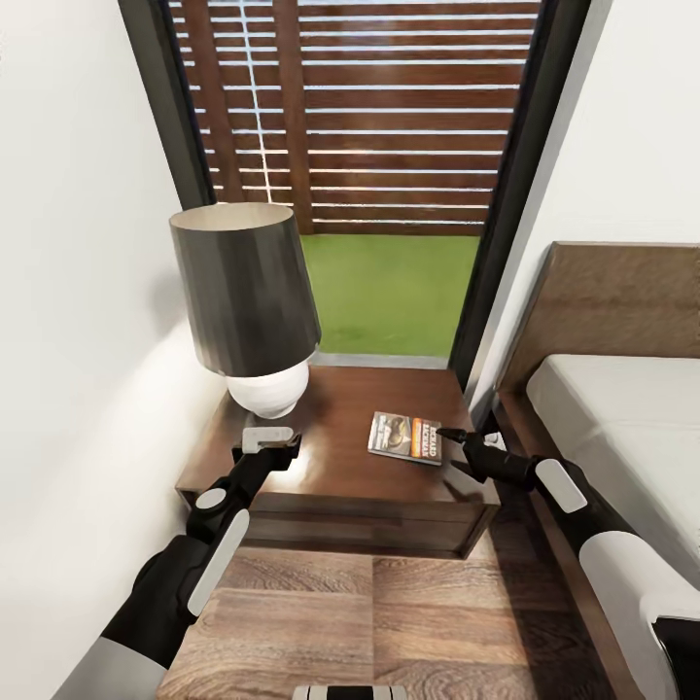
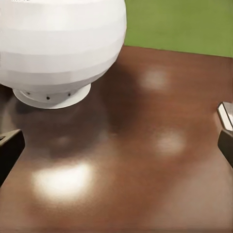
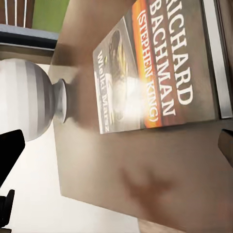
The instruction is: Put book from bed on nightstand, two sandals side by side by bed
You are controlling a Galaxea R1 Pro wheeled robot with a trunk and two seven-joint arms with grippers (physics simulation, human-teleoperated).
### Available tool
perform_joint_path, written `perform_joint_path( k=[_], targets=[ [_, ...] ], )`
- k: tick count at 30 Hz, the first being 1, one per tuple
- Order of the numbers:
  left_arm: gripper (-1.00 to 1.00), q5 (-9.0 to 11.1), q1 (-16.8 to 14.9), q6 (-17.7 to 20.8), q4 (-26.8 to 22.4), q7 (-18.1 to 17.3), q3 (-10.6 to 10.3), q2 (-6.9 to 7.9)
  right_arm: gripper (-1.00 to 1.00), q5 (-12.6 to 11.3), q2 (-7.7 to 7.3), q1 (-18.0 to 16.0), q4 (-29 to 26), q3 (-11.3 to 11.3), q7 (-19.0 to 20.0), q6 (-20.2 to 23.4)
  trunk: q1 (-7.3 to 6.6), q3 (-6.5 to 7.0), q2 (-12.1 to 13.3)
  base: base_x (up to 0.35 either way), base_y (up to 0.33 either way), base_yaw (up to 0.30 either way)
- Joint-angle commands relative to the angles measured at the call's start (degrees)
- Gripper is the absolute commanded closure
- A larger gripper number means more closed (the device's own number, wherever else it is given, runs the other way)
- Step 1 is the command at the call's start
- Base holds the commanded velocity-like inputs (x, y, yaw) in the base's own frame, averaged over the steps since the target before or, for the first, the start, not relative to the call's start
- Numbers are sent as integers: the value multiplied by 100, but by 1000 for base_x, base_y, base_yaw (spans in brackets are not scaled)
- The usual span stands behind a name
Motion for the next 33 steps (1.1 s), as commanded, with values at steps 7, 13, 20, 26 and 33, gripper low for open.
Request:
perform_joint_path(
  k=[7, 13, 20, 26, 33],
  targets=[
    [-100, 74, 20, 11, -73, 38, -17, 15, -100, 35, 3, -3, -251, -5, 20, 34, -11, 84, 3, -1, 0, 0],
    [-100, 80, 22, 47, -87, 31, -12, 8, -100, 52, 3, -3, -405, 14, 17, 29, -27, 217, 11, 0, 0, 0],
    [-100, 122, 37, 977, -415, 93, 5, 0, -100, 441, 4, 64, -2095, 69, -1132, 16, -45, 372, 21, 0, 0, 0],
    [-100, 115, 40, 1592, -553, 108, 93, 12, -100, 1544, 11, 656, -3488, 73, -2019, 32, -60, 505, 29, 0, 0, 0],
    [-100, 114, 402, 1924, -444, 109, 248, 13, -100, 2430, 11, 1588, -4084, 65, -2116, 17, -78, 660, 38, 0, 0, 0]
  ],
)
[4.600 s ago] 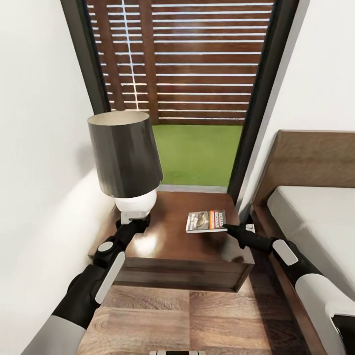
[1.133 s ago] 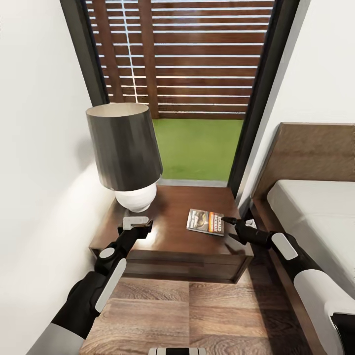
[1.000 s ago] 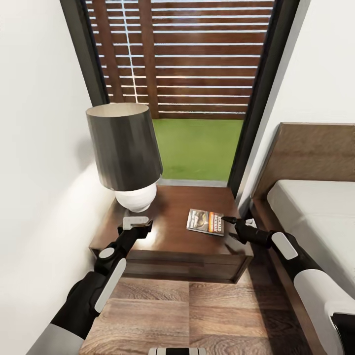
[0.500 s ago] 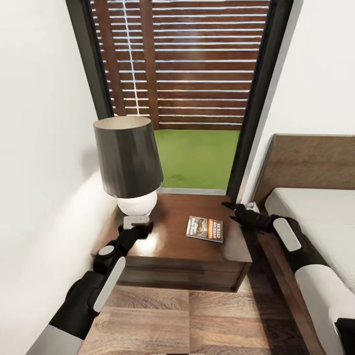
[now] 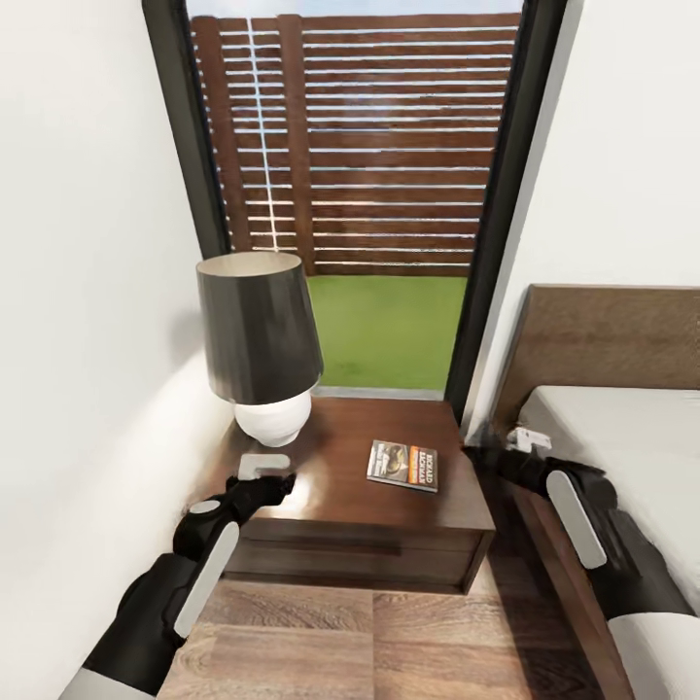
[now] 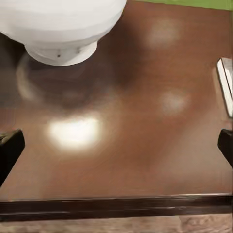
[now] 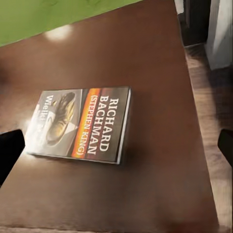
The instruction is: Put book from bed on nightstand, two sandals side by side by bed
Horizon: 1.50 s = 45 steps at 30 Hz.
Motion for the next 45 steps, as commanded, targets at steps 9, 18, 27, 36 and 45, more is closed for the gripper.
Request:
perform_joint_path(
  k=[9, 18, 27, 36, 45],
  targets=[
    [-100, 98, 727, -49, 1132, 37, -12, -5, -100, 960, 85, 1396, 294, 127, 39, -838, -102, 179, 165, 0, 0, 0],
    [-100, 378, 743, -296, 1839, 44, -12, -10, -100, 1010, 88, 1490, 1175, 393, 46, -1425, -299, 329, 526, 0, 0, 0],
    [-100, 391, 744, -659, 2550, 45, -11, -22, -100, 986, 91, 1494, 2028, 1282, 17, -2116, -497, 420, 887, 0, 0, 0],
    [-100, 378, 744, -934, 2836, 38, 3, 42, -100, 976, 244, 1495, 2681, 1537, 51, -2737, -695, 516, 1248, 0, 0, 0],
    [-100, 394, 744, -1544, 3682, 33, 2, 53, -100, 992, 406, 1495, 2891, 1544, 24, -2836, -892, 669, 1609, 0, 0, 0]
  ],
)
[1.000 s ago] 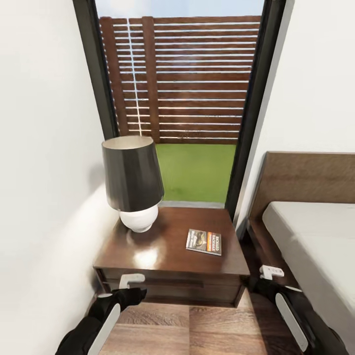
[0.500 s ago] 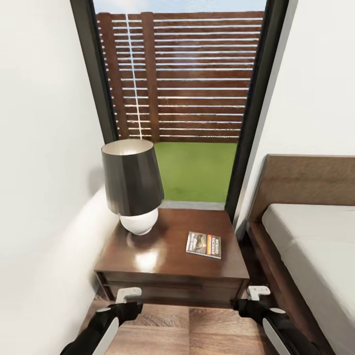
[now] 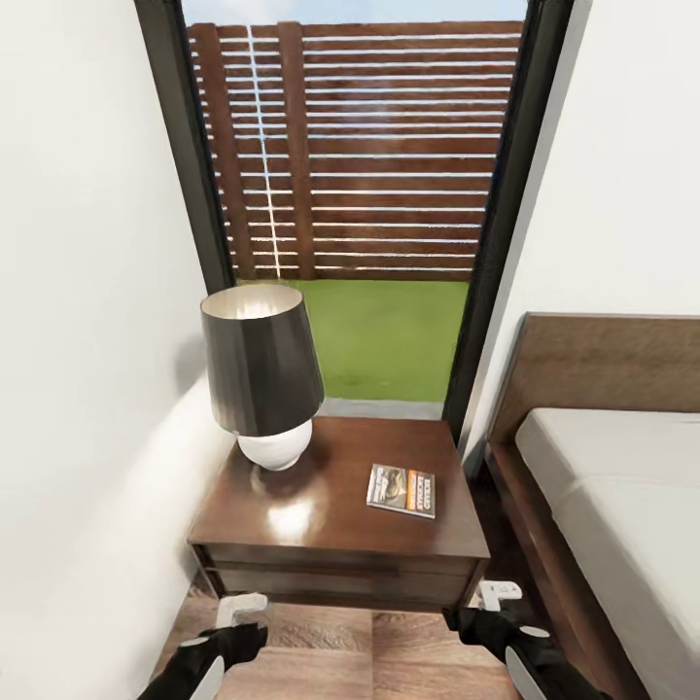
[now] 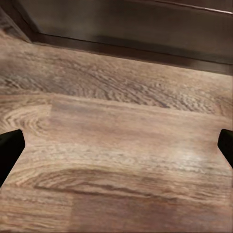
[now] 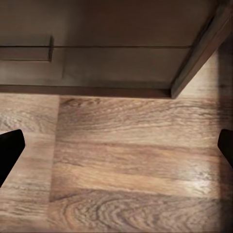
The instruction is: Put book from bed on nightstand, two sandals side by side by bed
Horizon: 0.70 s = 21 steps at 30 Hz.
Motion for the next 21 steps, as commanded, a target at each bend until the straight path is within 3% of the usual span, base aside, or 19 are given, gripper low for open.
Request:
perform_joint_path(
  k=[1, 4, 7, 11, 21],
  targets=[
    [-100, 62, -4, -77, 72, 56, -39, 6, -100, -20, -6, -2, 11, 14, -8, 7, -24, 14, 39, 0, 0, 0],
    [-100, 65, -4, -357, 377, 54, -41, 2, -100, -16, -6, -2, 158, 12, -18, -107, -90, 67, 159, 0, 0, 0],
    [-100, 61, -4, -952, 1118, 46, -46, -18, -100, 5, -6, -2, 578, 31, -3, -638, -156, 121, 280, 0, 0, 0],
    [-100, 36, -4, -1581, 1576, 49, -60, -67, -100, -5, -5, -2, 839, 90, 16, -1165, -243, 193, 440, 0, 0, 0],
    [-100, 39, -4, -1611, 1734, 27, -61, -61, -100, -10, -5, -2, 952, 91, -31, -1183, -463, 373, 841, 0, 0, 0]
  ],
)
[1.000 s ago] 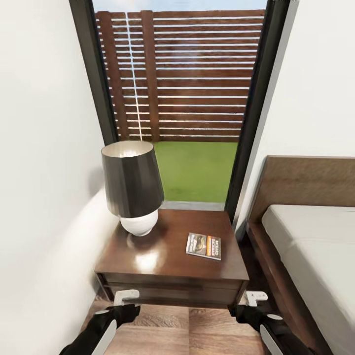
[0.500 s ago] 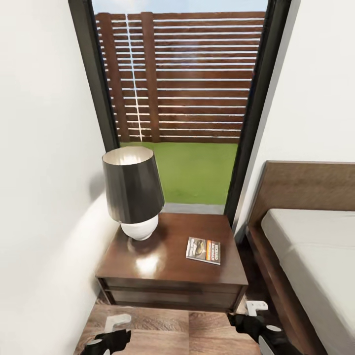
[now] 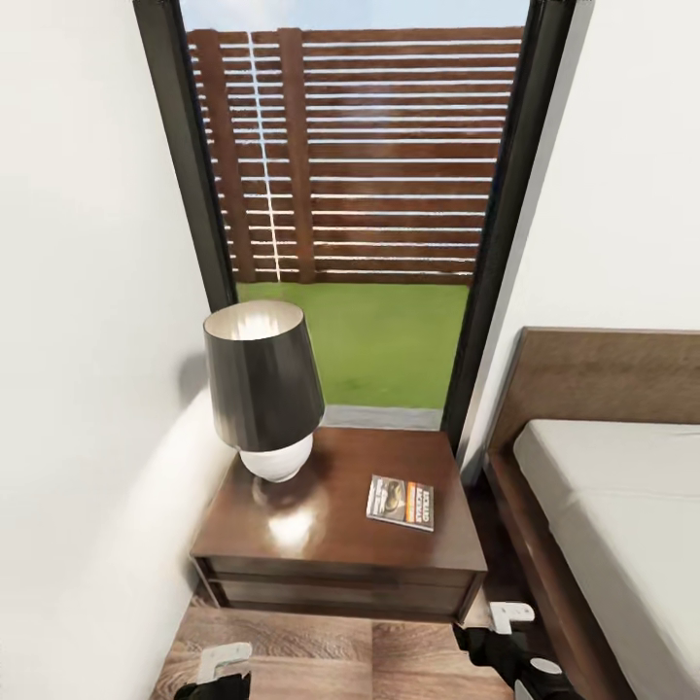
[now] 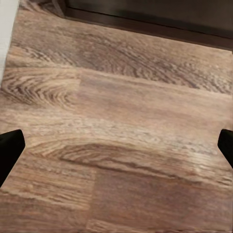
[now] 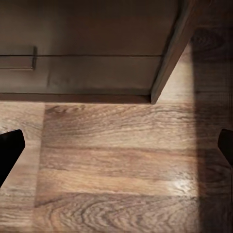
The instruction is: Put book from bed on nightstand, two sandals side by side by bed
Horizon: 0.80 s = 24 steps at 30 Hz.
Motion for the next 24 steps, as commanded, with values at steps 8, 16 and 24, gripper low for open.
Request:
perform_joint_path(
  k=[8, 16, 24],
  targets=[
    [-100, 80, -1, 27, 157, -8, -34, 11, -100, -29, -1, -2, 717, 29, -11, -369, -177, 139, 320, 0, 0, 0],
    [-100, 82, -1, 28, 657, -14, -30, 10, -100, -39, -7, -2, 1479, 13, -11, -734, -353, 283, 641, 0, 0, 0],
    [-100, 81, -1, 22, 1282, -28, -23, 15, -100, -40, -1, -2, 2152, 19, -11, -781, -529, 426, 962, 0, 0, 0]
  ],
)
